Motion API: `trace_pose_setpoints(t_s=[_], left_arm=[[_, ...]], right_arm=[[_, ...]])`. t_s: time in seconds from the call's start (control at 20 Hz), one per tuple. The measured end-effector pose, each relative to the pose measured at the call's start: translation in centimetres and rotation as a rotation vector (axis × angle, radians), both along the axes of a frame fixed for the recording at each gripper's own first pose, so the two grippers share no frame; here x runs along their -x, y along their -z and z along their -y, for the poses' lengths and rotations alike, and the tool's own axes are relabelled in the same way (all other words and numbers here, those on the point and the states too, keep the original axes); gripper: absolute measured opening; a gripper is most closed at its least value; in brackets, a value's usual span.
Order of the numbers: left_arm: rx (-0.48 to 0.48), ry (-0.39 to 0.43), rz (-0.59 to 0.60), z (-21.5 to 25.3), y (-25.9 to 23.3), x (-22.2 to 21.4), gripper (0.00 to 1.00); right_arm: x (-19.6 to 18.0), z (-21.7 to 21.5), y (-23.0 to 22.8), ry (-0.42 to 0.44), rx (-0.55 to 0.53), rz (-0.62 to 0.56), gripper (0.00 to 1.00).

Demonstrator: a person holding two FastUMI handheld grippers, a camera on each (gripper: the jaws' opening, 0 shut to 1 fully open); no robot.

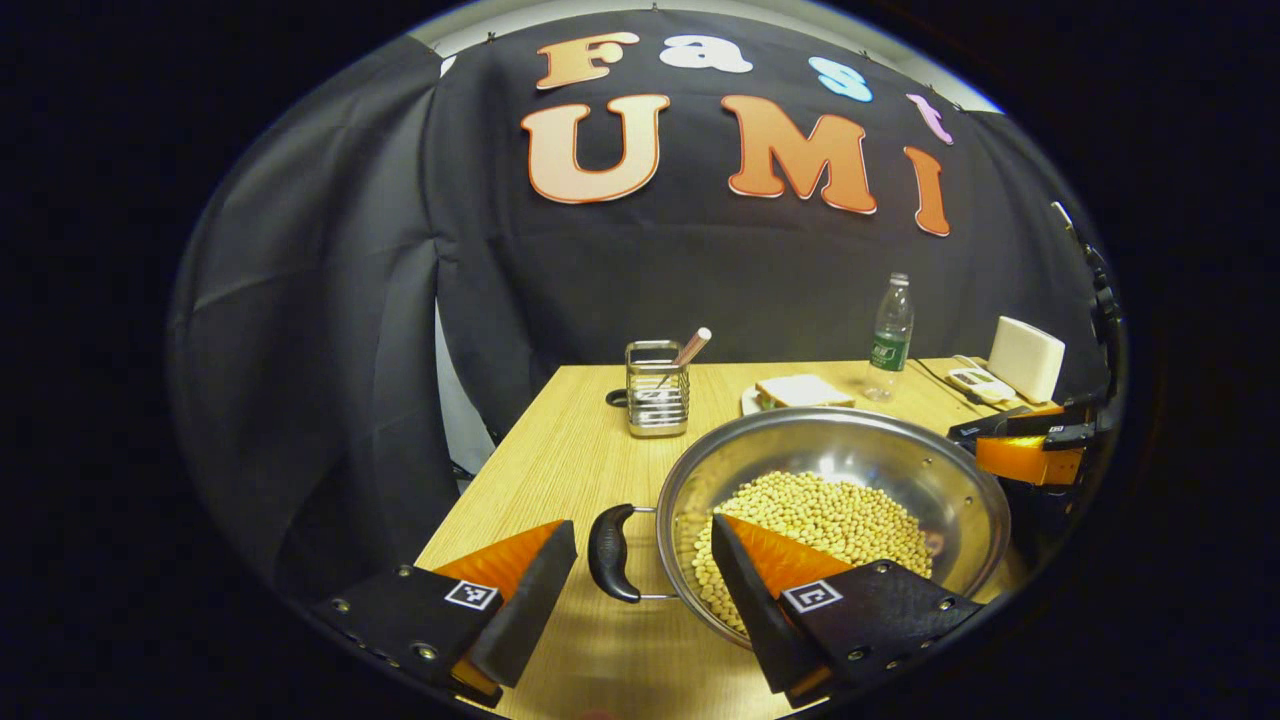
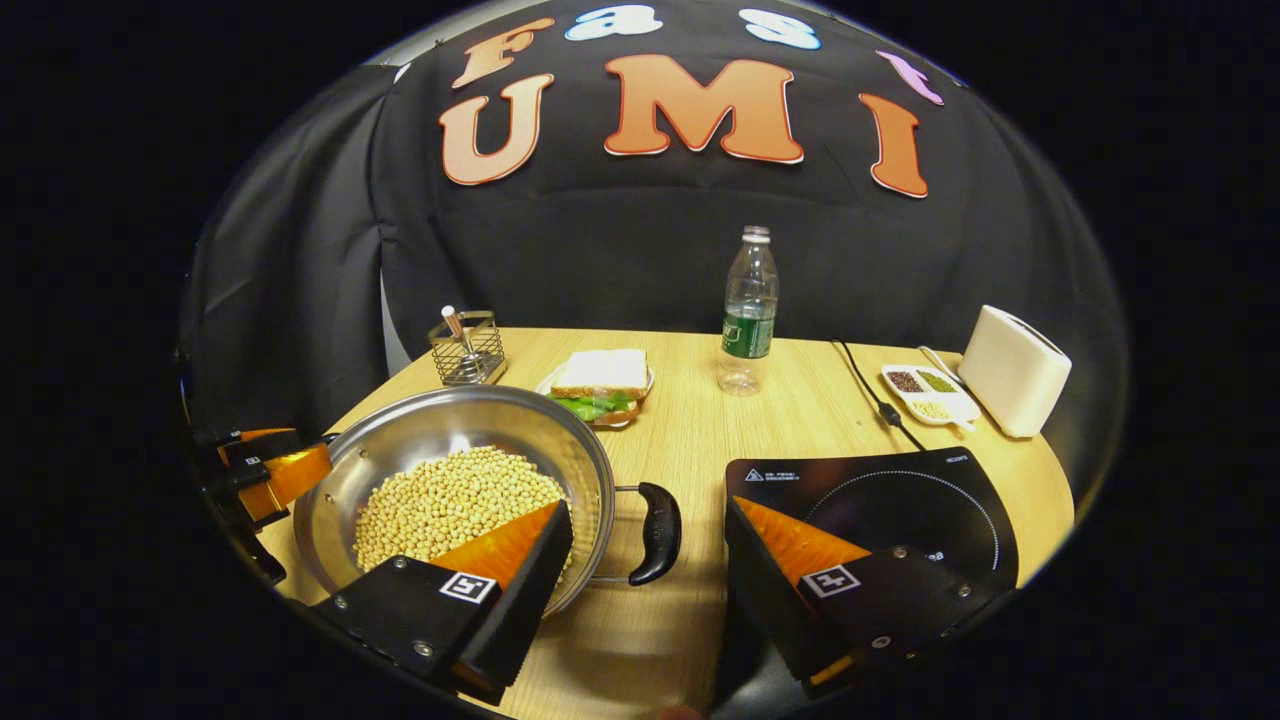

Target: First push the handle of the pot to place it horizontally, then grasp the pot with both hands and set it on the induction cooktop.

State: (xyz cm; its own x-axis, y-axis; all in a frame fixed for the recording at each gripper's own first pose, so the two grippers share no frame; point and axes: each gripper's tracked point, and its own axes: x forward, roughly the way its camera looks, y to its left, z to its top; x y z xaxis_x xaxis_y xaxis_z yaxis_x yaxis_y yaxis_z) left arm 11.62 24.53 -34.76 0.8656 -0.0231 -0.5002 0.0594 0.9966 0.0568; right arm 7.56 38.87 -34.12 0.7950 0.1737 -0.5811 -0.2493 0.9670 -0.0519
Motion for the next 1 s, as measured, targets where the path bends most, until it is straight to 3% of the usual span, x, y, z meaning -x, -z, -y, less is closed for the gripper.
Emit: trace_pose_setpoints(t_s=[0.55, 0.7, 0.9, 1.0], left_arm=[[0.097, -0.011, -0.105, 0.4, 4.0, -1.4, 0.88], [0.127, -0.038, -0.111, 0.5, 4.1, -1.5, 0.7], [0.182, -0.096, -0.141, 0.7, 4.1, -0.6, 0.53], [0.218, -0.106, -0.15, 1.3, 3.7, -0.1, 0.56]], right_arm=[[-1.1, -0.3, 3.7, 0.021, 0.027, -0.09, 0.95], [-1.0, -0.6, 3.8, 0.022, 0.021, -0.107, 0.69], [-0.8, -0.4, 3.2, 0.054, 0.0, -0.13, 0.54], [-0.7, 0.5, 1.9, 0.04, 0.006, -0.107, 0.51]])
